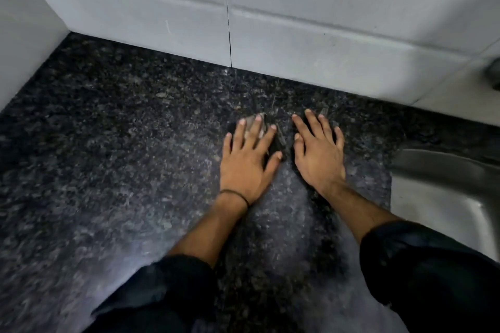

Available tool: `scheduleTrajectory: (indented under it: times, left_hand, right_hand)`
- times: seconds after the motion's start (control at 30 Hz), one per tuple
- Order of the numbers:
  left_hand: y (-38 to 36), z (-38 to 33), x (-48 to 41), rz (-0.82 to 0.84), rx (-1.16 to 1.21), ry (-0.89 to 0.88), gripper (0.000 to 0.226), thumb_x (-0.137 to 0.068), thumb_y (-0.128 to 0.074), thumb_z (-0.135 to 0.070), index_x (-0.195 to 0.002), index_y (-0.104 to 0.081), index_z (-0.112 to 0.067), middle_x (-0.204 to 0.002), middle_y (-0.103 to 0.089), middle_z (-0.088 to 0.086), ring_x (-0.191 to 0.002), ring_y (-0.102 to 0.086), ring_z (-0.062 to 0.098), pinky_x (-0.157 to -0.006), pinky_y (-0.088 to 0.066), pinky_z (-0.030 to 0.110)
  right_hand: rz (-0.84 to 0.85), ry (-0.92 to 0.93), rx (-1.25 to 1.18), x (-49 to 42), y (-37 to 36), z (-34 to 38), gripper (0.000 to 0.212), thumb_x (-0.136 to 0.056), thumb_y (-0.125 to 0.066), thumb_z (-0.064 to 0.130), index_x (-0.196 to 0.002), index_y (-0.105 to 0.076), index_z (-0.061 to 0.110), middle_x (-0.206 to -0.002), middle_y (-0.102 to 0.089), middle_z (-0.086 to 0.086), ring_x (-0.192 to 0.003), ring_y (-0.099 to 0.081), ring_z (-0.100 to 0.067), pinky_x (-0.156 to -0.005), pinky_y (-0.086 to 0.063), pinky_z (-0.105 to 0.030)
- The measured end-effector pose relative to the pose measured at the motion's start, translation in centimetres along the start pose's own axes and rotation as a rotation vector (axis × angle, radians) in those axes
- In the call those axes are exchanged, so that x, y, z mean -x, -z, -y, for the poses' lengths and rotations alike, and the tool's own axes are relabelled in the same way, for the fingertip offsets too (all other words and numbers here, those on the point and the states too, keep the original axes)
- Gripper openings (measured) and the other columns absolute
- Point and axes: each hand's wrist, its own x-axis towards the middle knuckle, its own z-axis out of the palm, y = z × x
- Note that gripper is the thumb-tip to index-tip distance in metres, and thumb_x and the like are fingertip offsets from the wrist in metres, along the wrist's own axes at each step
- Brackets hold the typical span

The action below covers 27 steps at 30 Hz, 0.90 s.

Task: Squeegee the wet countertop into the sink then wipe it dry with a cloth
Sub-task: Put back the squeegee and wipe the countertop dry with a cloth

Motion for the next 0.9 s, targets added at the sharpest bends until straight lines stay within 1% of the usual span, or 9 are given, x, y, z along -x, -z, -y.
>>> scheduleTrajectory:
  times: [0.17, 0.23, 0.37, 0.53, 0.6, 0.67, 0.73, 0.8, 0.9]
  left_hand:
    - [1.0, 2.1, 6.4, 0.066, -0.081, -0.231, 0.064, -0.094, -0.029, -0.066, -0.152, -0.022, -0.042, -0.164, -0.014, -0.010, -0.152, -0.009, 0.022, -0.119, -0.022, 0.048]
    - [2.0, 5.6, 5.8, 0.043, -0.079, -0.059, 0.066, -0.092, -0.029, -0.067, -0.151, -0.026, -0.040, -0.164, -0.017, -0.007, -0.151, -0.014, 0.025, -0.116, -0.026, 0.053]
    - [1.9, 4.6, 6.2, -0.002, 0.000, 0.302, 0.063, -0.097, -0.031, -0.061, -0.154, -0.020, -0.038, -0.166, -0.003, -0.006, -0.152, -0.001, 0.027, -0.121, -0.008, 0.052]
    - [-1.1, -6.5, 10.6, 0.016, 0.023, 0.056, 0.064, -0.095, -0.029, -0.060, -0.154, -0.018, -0.038, -0.166, -0.003, -0.007, -0.152, -0.001, 0.027, -0.121, -0.008, 0.050]
    - [-1.3, -9.4, 11.3, 0.094, 0.135, -0.093, 0.062, -0.097, -0.032, -0.060, -0.154, -0.020, -0.039, -0.165, -0.006, -0.010, -0.152, -0.001, 0.019, -0.122, -0.007, 0.048]
    - [-0.2, -10.3, 11.3, 0.116, 0.478, -0.145, 0.054, -0.100, -0.040, -0.049, -0.152, -0.029, -0.037, -0.163, -0.016, -0.011, -0.151, -0.009, 0.010, -0.123, -0.011, 0.044]
    - [0.9, -9.1, 11.2, -0.068, 0.684, -0.018, 0.049, -0.101, -0.042, -0.036, -0.149, -0.038, -0.028, -0.161, -0.027, -0.005, -0.149, -0.018, 0.010, -0.123, -0.016, 0.038]
    - [1.3, -6.6, 10.9, -0.198, 0.509, 0.190, 0.047, -0.102, -0.038, -0.033, -0.148, -0.040, -0.023, -0.161, -0.028, 0.001, -0.150, -0.019, 0.019, -0.122, -0.017, 0.043]
    - [0.8, -3.3, 11.2, -0.051, 0.168, 0.356, 0.051, -0.103, -0.030, -0.042, -0.153, -0.027, -0.031, -0.165, -0.013, -0.001, -0.152, -0.006, 0.024, -0.120, -0.009, 0.052]
  right_hand:
    - [0.074, 0.026, -0.057, 0.5, 0.8, -0.2, 0.050, -0.104, -0.026, 0.035, -0.154, -0.029, 0.033, -0.164, -0.021, 0.006, -0.152, -0.013, -0.020, -0.121, -0.006, -0.049]
    - [0.110, 0.050, -0.094, 1.5, 1.4, -0.7, 0.050, -0.105, -0.027, 0.034, -0.154, -0.028, 0.031, -0.164, -0.019, 0.005, -0.152, -0.012, -0.020, -0.122, -0.001, -0.048]
    - [0.099, 0.075, -0.105, 6.7, 3.2, -3.1, 0.050, -0.106, -0.025, 0.037, -0.155, -0.027, 0.030, -0.165, -0.017, 0.006, -0.152, -0.011, -0.018, -0.122, 0.001, -0.045]
    - [0.142, 0.033, -0.053, 12.1, 3.4, -7.1, 0.051, -0.105, -0.024, 0.039, -0.156, -0.020, 0.034, -0.165, -0.012, 0.009, -0.152, -0.008, -0.017, -0.121, -0.004, -0.045]
    - [0.163, 0.064, -0.101, 12.1, 3.7, -7.8, 0.051, -0.105, -0.031, 0.034, -0.155, -0.025, 0.032, -0.165, -0.016, 0.008, -0.152, -0.011, -0.017, -0.121, -0.006, -0.044]
    - [0.160, 0.028, -0.163, 11.5, 4.5, -7.7, 0.052, -0.102, -0.040, 0.026, -0.153, -0.033, 0.026, -0.163, -0.024, 0.004, -0.150, -0.018, -0.018, -0.121, -0.009, -0.043]
    - [0.071, -0.032, -0.222, 11.2, 5.3, -6.6, 0.050, -0.100, -0.044, 0.024, -0.149, -0.041, 0.017, -0.158, -0.035, -0.002, -0.147, -0.028, -0.020, -0.121, -0.015, -0.043]
    - [-0.013, 0.000, -0.245, 11.8, 5.6, -4.3, 0.050, -0.100, -0.041, 0.028, -0.146, -0.044, 0.009, -0.156, -0.038, -0.008, -0.145, -0.032, -0.024, -0.121, -0.020, -0.044]
    - [0.112, 0.168, -0.228, 14.2, 4.1, -0.5, 0.062, -0.102, -0.032, 0.044, -0.155, -0.026, 0.012, -0.164, -0.020, -0.005, -0.151, -0.015, -0.025, -0.124, -0.008, -0.044]
